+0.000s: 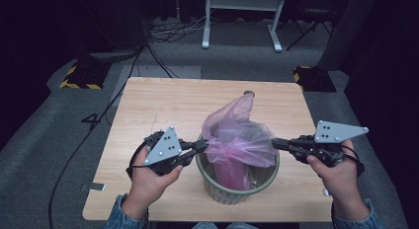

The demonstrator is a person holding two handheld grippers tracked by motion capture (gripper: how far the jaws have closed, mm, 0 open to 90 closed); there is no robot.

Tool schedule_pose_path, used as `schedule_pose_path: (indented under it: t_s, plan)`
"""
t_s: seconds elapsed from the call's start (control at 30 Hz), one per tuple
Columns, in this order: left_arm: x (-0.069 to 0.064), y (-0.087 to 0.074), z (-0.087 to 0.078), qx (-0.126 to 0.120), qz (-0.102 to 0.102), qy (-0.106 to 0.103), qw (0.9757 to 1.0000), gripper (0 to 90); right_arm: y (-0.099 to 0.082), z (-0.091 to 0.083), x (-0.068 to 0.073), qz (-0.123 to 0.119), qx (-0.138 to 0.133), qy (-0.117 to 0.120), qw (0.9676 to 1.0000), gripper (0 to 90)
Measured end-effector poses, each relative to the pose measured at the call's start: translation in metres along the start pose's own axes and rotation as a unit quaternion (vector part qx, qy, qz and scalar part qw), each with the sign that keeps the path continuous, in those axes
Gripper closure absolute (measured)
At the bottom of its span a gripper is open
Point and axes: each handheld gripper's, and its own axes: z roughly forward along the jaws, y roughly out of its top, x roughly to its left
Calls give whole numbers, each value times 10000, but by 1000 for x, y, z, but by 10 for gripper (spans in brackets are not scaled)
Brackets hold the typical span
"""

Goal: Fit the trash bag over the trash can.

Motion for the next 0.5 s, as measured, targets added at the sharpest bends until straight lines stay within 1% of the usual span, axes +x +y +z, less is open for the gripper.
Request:
schedule_pose_path:
  t_s: [0.1,0.27,0.37,0.5]
  plan:
    - [3,-4,-7,-31,-64,28,10000,900,-4,-5,-2,32,1,-68,10000,900]
    - [9,-10,-19,-9,-139,105,9998,900,-9,-11,-4,72,6,-162,9998,900]
    - [10,-12,-25,-16,-147,162,9998,900,-13,-16,-4,103,15,-208,9997,900]
    - [10,-16,-33,46,-145,224,9996,900,-19,-24,-2,109,45,-308,9995,900]
